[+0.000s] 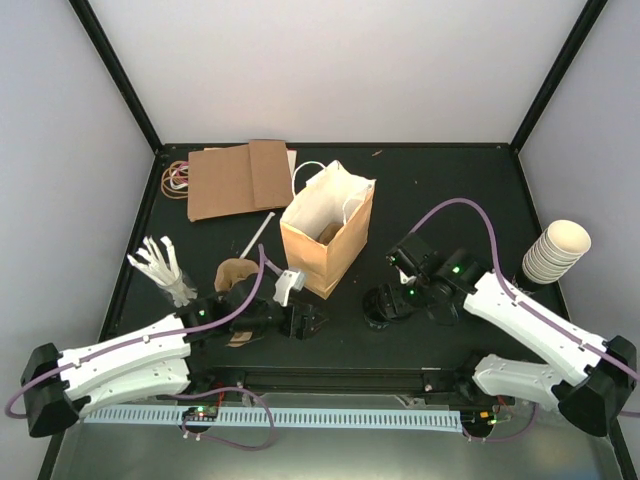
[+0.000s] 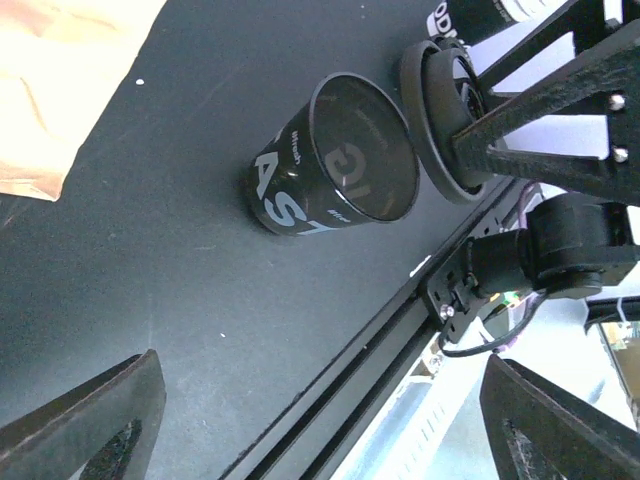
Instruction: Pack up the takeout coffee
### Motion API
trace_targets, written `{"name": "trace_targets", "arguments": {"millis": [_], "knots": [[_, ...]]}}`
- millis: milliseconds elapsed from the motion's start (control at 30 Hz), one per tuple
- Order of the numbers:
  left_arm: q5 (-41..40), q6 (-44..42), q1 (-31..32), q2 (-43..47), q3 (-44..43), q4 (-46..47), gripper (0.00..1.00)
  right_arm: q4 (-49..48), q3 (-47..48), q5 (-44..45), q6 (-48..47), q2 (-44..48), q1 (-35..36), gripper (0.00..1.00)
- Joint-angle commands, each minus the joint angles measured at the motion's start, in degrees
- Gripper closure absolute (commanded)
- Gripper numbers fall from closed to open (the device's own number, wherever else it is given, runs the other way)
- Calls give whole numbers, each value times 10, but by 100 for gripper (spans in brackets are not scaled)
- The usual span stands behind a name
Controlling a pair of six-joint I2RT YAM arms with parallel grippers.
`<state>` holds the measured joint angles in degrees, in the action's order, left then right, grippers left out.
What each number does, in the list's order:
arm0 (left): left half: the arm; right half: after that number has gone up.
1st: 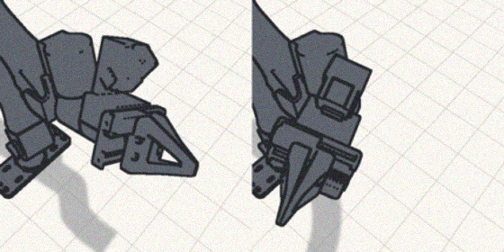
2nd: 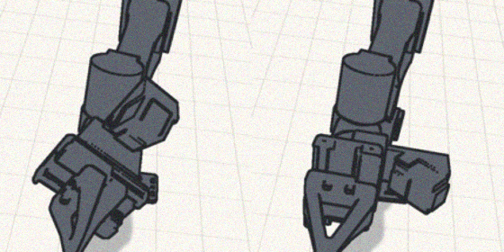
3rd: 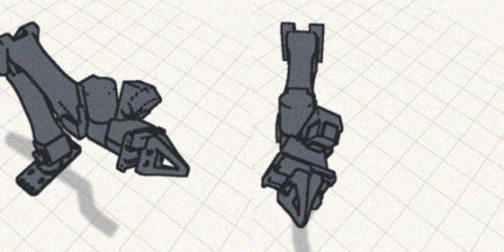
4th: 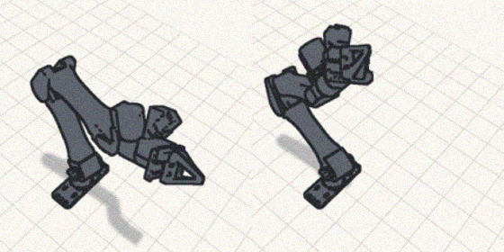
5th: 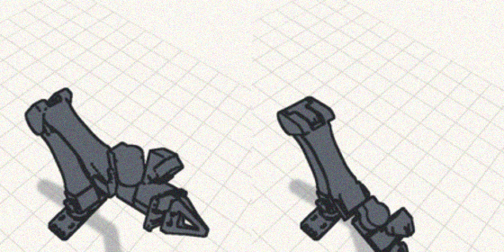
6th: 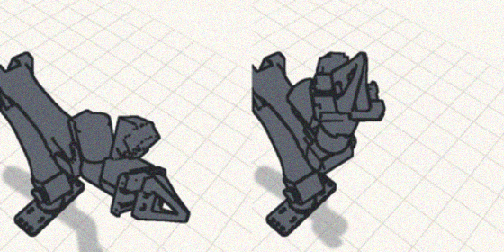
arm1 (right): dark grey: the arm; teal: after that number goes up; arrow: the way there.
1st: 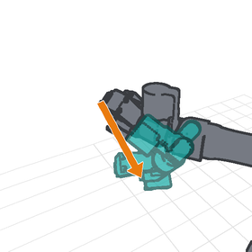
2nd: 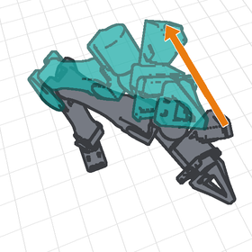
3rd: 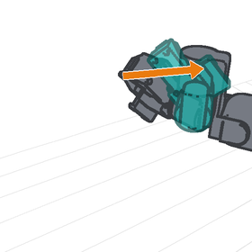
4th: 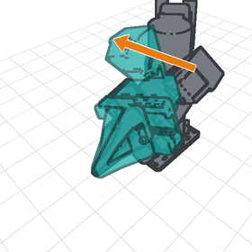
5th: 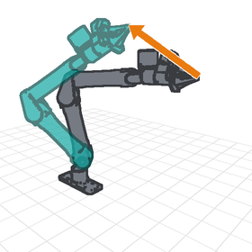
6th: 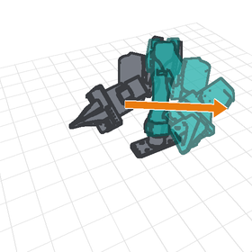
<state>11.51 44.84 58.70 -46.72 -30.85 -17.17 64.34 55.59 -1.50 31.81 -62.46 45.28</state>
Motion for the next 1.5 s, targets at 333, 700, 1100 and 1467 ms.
{"name": "trace_targets", "arguments": {"millis": [333,700,1100,1467], "knots": [[-14,52,7,-77,14,107,37,-19,19,10,-15,-45,29,24],[-15,56,7,-103,17,135,37,-28,24,15,-24,-64,38,24],[-14,60,7,-129,19,156,39,-35,22,15,-28,-81,47,24],[-11,63,7,-154,15,172,48,-36,29,17,-31,-89,53,25]]}}
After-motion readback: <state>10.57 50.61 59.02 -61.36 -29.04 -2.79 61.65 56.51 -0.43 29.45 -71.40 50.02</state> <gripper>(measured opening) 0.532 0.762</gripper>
